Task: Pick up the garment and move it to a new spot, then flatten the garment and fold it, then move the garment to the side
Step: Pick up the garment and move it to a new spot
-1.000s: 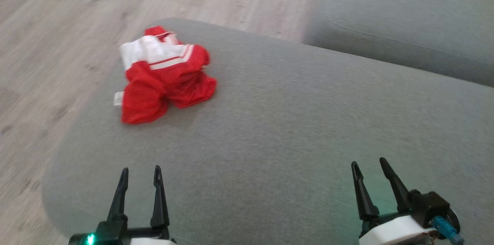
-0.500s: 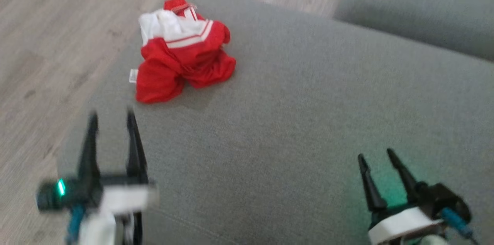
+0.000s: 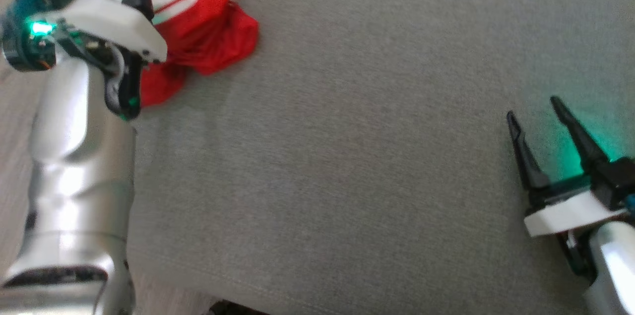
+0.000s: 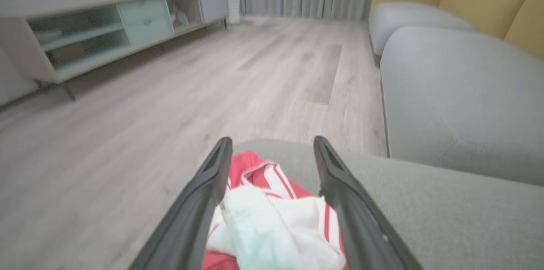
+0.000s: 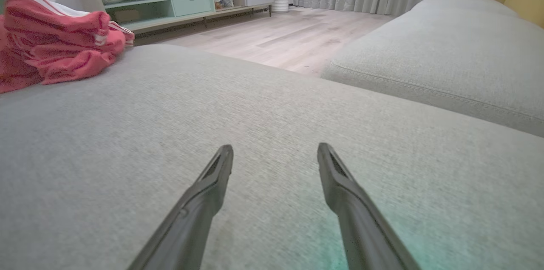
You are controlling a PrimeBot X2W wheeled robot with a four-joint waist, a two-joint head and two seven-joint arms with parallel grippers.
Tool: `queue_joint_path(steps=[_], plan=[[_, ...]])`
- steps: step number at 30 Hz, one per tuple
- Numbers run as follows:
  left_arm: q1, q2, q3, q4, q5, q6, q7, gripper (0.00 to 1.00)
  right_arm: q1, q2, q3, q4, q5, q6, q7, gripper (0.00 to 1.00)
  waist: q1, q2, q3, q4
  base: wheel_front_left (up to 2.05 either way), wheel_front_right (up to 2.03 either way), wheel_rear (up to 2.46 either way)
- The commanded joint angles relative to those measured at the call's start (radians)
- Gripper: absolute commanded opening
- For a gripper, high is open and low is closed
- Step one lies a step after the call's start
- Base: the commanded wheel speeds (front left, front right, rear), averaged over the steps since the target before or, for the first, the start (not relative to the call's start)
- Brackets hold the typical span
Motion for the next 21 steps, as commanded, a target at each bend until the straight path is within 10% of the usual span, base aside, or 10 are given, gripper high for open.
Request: queue_joint_path(steps=[1,9,11,21], plan=[[-0.051,0.053,0.039,0.064,-0.036,-0.017,0.053,1.0,-0.018,-0.027,0.015,-0.038,0.008,-0.001,-0.011,1.0,-0.0005,0.0,0.078,-0.062,0.0,0.0,0.0],[-0.116,0.113,0.031,0.387,-0.042,0.007,0.186,1.0,-0.043,-0.028,0.006,-0.051,0.01,-0.001,-0.011,1.0,-0.0005,0.0,0.129,-0.121,0.0,0.0,0.0],[-0.128,0.124,0.011,0.413,-0.019,0.012,0.142,0.0,-0.041,-0.022,-0.002,-0.051,0.008,-0.001,-0.011,1.0,-0.0005,0.0,0.13,-0.126,0.0,0.0,0.0],[-0.253,0.216,-0.068,0.357,0.058,-0.019,-0.116,0.0,-0.041,0.1,0.074,-0.007,0.018,-0.001,-0.011,1.0,-0.0005,0.0,-0.073,-0.236,0.0,0.0,0.0]])
